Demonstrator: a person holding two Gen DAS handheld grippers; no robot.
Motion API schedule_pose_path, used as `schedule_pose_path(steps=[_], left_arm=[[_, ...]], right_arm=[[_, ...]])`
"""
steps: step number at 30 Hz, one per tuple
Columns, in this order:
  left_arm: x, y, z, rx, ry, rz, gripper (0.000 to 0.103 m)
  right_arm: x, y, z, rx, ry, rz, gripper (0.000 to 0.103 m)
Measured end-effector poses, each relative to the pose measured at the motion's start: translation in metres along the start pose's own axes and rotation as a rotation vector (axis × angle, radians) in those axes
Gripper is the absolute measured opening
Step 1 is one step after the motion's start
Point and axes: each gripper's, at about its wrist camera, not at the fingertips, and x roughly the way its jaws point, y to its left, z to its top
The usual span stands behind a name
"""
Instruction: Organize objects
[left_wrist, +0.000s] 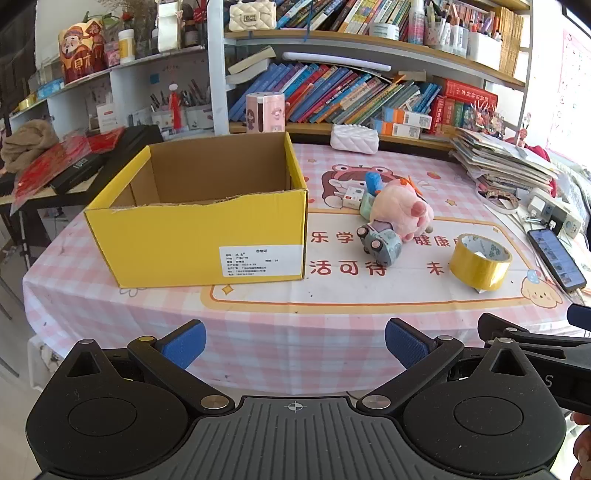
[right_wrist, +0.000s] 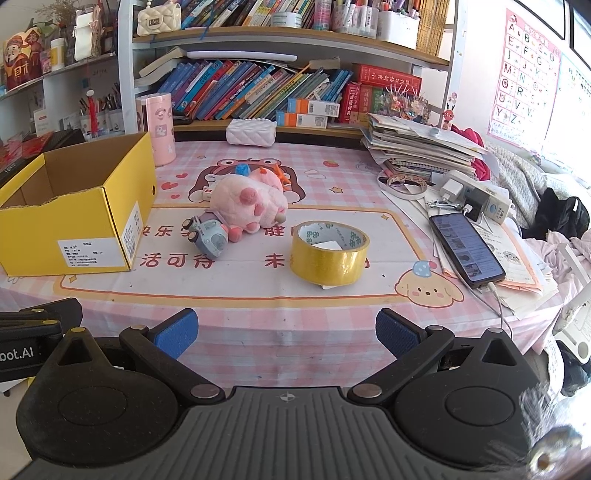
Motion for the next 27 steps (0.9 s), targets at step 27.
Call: schedule_pose_path(steps=[27], left_arm=[[0.0028,0.0004,0.0002,0.004,0.032,-0.021,0.103]], right_arm=[[-0.0033,0.0021,0.0010,-0.002,-0.008,0.008,0.101]])
